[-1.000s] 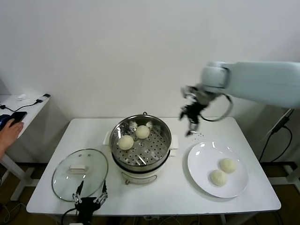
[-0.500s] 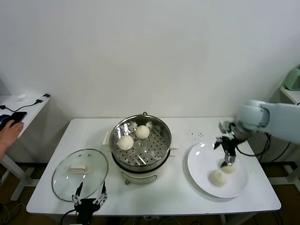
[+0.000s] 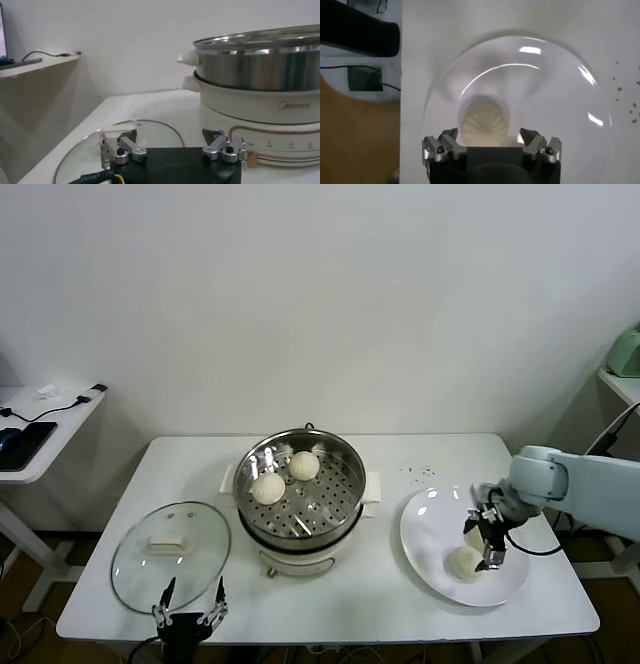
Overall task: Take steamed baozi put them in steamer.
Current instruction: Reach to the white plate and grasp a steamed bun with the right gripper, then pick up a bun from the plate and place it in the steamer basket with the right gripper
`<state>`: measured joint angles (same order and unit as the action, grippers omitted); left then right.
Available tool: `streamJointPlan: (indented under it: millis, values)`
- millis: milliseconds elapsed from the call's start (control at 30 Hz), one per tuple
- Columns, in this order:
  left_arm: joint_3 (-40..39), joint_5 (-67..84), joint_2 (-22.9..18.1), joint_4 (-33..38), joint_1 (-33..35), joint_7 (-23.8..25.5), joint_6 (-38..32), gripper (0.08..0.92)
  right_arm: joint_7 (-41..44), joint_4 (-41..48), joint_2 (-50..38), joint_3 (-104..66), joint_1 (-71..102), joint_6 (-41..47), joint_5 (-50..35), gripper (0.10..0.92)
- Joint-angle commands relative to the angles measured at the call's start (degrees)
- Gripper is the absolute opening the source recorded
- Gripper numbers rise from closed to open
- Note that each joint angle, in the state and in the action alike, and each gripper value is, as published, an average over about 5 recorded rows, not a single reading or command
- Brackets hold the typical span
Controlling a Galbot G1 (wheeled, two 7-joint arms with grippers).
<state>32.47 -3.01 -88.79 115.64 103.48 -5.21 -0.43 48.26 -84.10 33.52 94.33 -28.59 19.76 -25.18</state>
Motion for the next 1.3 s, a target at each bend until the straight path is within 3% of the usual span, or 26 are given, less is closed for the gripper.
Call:
streamJointPlan:
  millis: [33,400,667,900,1133,1300]
  values:
    - [-0.02,-0.04,0.16,0.12,0.04,0.00,0.00,0.823,-1.09,2.32,0.47,-4.82,7.12,0.70,2.28,0.823]
    - [-0.26,-0.03,0.20,-0.16,-0.10,-0.05,0.02,0.823,-1.11,2.92,1.73,-4.90,7.67,1.00,3.26,0.817]
    - [-0.41,-0.03,0.20,-0.15,0.16,-0.26,0.03,0.823,-0.17,2.24,1.60,-4.56,6.40,0.89,4.05,0.676]
    - [-0.65,-0.13,0.12,0.17,0.20,-0.25,0.17,0.823,3.80,0.94,2.88,-1.28,-3.84,-1.46,3.05,0.654]
    - [-0.69,-0.18,0.28,0.72,0.33,-0.22,0.18,0.823,12.89,2.24,13.67,9.01,-29.73,-10.50,-3.93,0.653]
    - [-0.91,-0.21,0.41,1.07,0.39,-0.21,0.15,0.823,16.90,5.01,23.17,3.03,-37.07,-17.52,-7.36,0.653]
